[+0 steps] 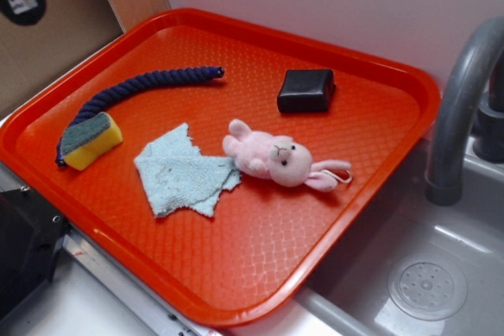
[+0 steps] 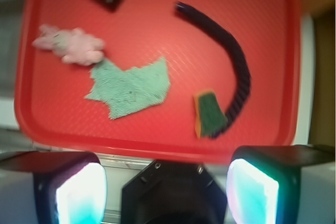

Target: Grab the pink bunny.

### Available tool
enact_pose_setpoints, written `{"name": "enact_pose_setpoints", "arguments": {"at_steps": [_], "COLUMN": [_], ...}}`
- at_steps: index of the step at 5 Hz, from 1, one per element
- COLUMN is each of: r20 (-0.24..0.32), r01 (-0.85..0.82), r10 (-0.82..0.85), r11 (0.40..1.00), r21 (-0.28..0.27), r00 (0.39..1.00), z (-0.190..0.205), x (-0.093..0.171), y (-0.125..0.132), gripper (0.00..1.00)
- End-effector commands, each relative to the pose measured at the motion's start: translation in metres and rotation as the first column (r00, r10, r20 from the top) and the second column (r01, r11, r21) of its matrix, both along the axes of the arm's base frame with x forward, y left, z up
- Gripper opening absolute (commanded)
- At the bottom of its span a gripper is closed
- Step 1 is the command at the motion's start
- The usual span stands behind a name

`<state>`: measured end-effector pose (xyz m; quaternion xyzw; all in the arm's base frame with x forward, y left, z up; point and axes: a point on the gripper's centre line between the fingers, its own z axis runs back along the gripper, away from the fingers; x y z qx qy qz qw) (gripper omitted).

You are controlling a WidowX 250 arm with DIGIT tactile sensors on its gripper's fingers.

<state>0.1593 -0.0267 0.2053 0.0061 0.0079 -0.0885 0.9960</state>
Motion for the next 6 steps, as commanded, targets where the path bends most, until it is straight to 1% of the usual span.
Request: {"name": "enact_pose_setpoints", "arguments": {"at_steps": [1,2,3,4,5,6], "r20": [0.020,0.057,0.059,0.022,-0.036,-0.115], "r01": [0.474,0.677,0.832,0.799,0.797,0.773], "r10": [-0.475,-0.676,-0.834,-0.801,-0.797,-0.766], "r11": [0.880,0.736,0.551,0.598,0.602,0.633], "r21": [0.024,-0.001,0.060,0.057,0.048,0.043], "r00": [0.880,0.735,0.548,0.598,0.604,0.633], "z": [-0.021,-0.045,-0.068,-0.089,-0.114,-0.143], "x": [0.031,0.044,0.050,0.062,0.071,0.078], "y": [-0.061,-0.089,-0.109,-0.104,-0.113,-0.112], "gripper": [1.00,1.00,1.00,1.00,1.00,1.00]}}
